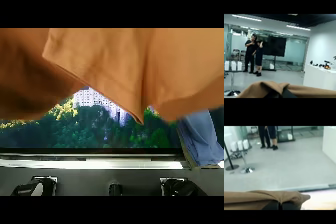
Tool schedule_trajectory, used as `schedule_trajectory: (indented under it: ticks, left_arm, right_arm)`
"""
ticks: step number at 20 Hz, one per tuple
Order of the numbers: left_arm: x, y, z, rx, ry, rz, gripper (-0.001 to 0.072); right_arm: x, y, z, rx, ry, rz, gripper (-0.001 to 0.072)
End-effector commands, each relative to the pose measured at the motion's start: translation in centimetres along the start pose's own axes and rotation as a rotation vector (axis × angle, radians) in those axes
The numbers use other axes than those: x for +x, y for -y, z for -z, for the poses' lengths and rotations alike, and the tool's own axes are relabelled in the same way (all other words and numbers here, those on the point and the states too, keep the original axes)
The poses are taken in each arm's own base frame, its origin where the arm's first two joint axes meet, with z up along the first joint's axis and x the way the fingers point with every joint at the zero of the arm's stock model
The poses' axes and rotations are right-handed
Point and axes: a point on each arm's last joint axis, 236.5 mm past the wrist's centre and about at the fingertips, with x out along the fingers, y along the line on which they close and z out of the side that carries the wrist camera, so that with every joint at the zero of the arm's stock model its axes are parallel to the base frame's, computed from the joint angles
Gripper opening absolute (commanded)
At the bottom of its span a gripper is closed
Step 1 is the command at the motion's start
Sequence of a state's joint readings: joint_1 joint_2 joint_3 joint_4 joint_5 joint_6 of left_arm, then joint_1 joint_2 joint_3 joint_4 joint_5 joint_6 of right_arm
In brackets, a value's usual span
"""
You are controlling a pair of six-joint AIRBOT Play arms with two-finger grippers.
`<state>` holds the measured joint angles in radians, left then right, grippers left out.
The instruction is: Fold the shirts.
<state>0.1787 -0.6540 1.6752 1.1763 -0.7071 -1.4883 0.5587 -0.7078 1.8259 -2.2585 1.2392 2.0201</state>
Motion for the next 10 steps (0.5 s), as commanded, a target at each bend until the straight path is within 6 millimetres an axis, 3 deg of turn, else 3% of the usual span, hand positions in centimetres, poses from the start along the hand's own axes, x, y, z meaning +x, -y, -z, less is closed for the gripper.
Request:
schedule_trajectory:
  ticks: [1,3,5,7,8,10]
  left_arm:
    - [0.9,-1.0,2.6,0.027,-0.100,-0.028,0.0025]
    - [3.9,-3.2,8.1,0.038,-0.267,-0.057,0.0025]
    - [7.0,-5.3,15.6,0.080,-0.478,-0.051,0.0025]
    - [8.8,-7.6,25.3,0.052,-0.732,-0.047,0.0025]
    - [9.0,-8.8,30.7,0.025,-0.865,-0.048,0.0026]
    - [8.6,-10.8,40.6,-0.045,-1.072,-0.066,0.0026]
  right_arm:
    - [1.8,0.5,6.2,-0.011,-0.256,0.108,0.0045]
    - [4.6,-0.2,10.6,-0.093,-0.414,0.195,0.0045]
    - [8.9,-3.7,15.0,-0.172,-0.507,0.173,0.0044]
    - [13.0,-7.1,23.4,-0.152,-0.713,0.103,0.0044]
    - [14.5,-8.4,28.6,-0.063,-0.864,0.049,0.0044]
    - [18.4,-9.6,35.9,0.137,-1.017,-0.031,0.0044]
